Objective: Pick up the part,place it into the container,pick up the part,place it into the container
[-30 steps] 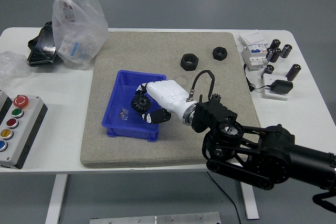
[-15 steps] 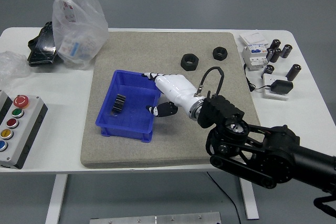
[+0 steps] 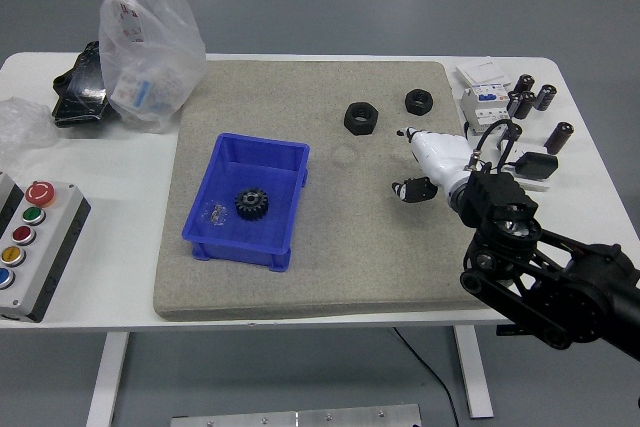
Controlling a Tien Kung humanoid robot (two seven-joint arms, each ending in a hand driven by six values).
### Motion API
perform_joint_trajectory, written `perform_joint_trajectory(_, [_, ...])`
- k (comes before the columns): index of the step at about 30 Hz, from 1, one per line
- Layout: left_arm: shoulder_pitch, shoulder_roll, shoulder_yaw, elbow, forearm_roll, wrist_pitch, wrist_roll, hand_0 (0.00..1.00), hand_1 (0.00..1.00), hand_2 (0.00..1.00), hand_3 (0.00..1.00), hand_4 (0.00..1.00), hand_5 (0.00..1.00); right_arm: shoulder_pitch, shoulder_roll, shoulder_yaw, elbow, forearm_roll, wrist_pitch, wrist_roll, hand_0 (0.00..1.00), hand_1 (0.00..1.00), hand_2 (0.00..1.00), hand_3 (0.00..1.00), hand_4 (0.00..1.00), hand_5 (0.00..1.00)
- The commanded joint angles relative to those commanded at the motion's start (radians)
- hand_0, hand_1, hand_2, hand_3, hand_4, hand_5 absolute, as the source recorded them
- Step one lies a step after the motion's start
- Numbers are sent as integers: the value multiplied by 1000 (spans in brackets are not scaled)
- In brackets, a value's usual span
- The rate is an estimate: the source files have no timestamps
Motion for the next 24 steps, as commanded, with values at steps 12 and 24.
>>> perform_joint_trajectory(12, [-3, 0, 4, 0, -1, -2, -2, 627, 558, 554, 610, 656, 260, -5, 9, -40, -75, 48, -43, 12, 389, 588, 554, 648, 460, 143])
perform_joint_trajectory(24, [-4, -1, 6, 0, -2, -3, -3, 627, 561, 555, 612, 668, 262, -1, 25, -71, -109, 78, -150, 61, 368, 555, 495, 569, 585, 2])
